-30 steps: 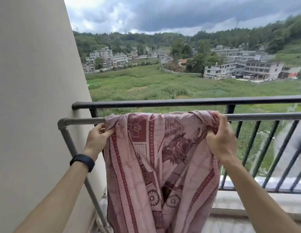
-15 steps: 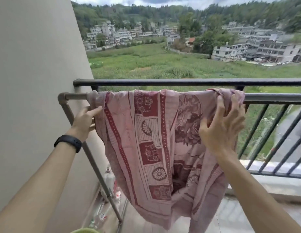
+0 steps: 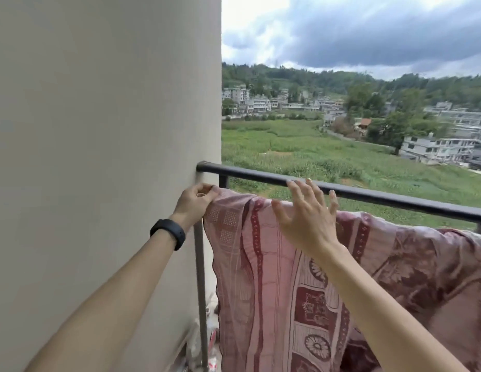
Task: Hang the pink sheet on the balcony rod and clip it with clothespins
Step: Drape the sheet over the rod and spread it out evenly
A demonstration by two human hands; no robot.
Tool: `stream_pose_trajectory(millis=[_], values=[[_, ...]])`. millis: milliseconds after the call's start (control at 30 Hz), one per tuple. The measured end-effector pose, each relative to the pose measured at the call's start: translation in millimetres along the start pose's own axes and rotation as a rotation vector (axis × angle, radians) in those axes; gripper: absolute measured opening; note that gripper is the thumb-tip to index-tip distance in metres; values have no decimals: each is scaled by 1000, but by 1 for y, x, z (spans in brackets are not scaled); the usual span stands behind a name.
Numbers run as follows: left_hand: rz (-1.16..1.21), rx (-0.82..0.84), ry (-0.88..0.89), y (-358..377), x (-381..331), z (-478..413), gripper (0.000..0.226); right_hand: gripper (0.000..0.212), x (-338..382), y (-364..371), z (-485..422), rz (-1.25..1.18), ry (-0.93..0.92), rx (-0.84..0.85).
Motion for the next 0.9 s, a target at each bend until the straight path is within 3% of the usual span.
stream_pose_trajectory(millis=[133,200,300,367,400,467,533,567,667,800,900], values=[[-289,-22,40,-39,35,-12,22,43,35,52,-31,93,-74,245],[-347,-85,89,-54,39,-22,19,39,48,56,-41,64,-134,106],[-72,-341,80,-87,33,-37,16,35,53,44,-46,-66,-170,-193],[49,-405,35,-95,43,-44,15,36,46,46,-37,-75,-160,-235],[4,-359,1,-90,55,-47,16,38,40,53,-28,14,-148,-213],[-107,-98,-109,-66,95,-52,22,54,26,72,-14,218,-149,-120],[-68,107,-186,-48,124,-50,27,72,17,81,-7,252,-131,-72],[13,131,-206,-45,127,-52,28,78,16,79,-7,234,-108,-91],[200,114,-194,-48,107,-68,19,69,18,68,-18,284,-5,-146],[341,-93,-131,-72,89,-83,19,64,5,71,-29,358,96,-8],[485,-67,-84,-68,96,-75,17,53,0,73,-24,252,69,-126]])
Point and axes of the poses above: each hand's wrist, its own z-axis away from the middle knuckle, its own y-axis out of the palm, x = y × z, the point moved 7 cm from there along -z, towards the middle knuckle, and after that the axes turned 8 degrees about -z, right-handed, at the moved point
